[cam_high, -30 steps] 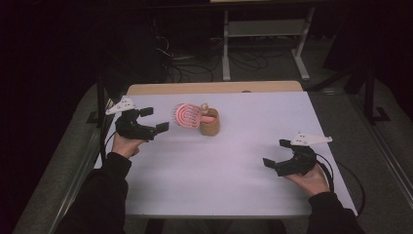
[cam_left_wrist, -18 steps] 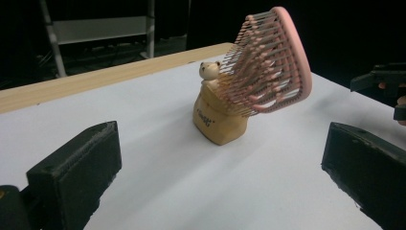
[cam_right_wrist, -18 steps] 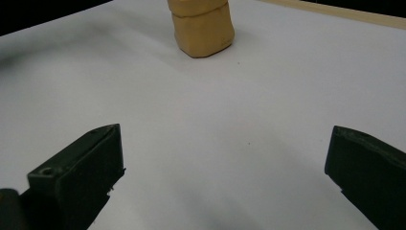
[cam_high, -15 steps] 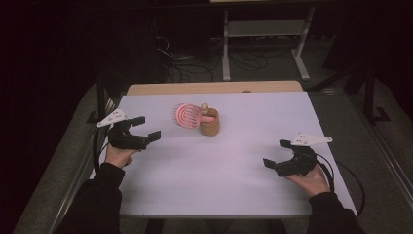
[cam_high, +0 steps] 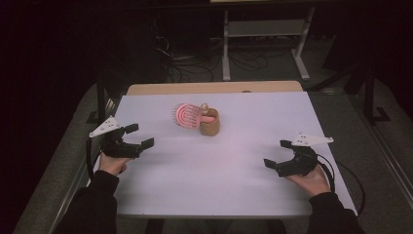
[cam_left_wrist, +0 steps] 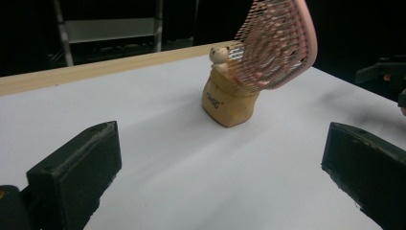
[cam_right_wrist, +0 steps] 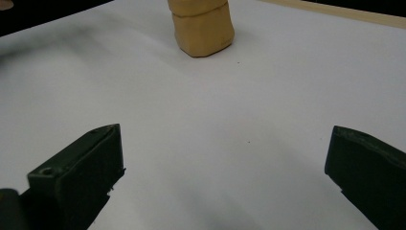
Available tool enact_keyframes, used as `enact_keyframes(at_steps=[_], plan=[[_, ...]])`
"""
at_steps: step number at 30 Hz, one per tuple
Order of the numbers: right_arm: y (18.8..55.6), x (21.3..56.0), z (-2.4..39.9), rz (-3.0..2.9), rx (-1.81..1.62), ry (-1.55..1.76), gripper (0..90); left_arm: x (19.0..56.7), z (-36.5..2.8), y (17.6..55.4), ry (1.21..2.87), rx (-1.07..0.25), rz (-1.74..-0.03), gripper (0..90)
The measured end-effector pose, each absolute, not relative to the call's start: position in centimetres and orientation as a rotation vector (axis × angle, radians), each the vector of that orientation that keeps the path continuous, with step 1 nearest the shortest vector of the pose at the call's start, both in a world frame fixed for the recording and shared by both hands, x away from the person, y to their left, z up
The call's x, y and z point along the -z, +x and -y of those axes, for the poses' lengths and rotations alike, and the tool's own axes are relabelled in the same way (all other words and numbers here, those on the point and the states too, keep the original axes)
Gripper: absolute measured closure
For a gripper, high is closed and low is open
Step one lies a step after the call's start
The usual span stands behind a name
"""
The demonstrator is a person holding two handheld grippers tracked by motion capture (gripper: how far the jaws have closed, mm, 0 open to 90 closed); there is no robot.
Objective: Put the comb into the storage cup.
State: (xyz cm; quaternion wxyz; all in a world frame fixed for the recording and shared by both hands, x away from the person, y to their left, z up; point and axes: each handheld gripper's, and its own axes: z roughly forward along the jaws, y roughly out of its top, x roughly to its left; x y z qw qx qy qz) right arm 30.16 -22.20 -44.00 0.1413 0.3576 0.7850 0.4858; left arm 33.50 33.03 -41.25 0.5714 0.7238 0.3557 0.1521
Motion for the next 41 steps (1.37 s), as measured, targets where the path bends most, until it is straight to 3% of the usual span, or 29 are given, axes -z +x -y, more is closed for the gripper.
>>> enact_keyframes(at_steps=[25, 41], plan=[[29.6, 44.9, 23.4, -2.260, -1.390, 1.075, 0.0, 45.5, -38.0, 30.2, 1.598, -0.474, -0.931, 0.0], [28.9, 45.5, 25.0, -2.229, -1.386, 1.119, 0.0, 46.7, -38.3, 29.3, 1.642, -0.488, -0.938, 0.0]])
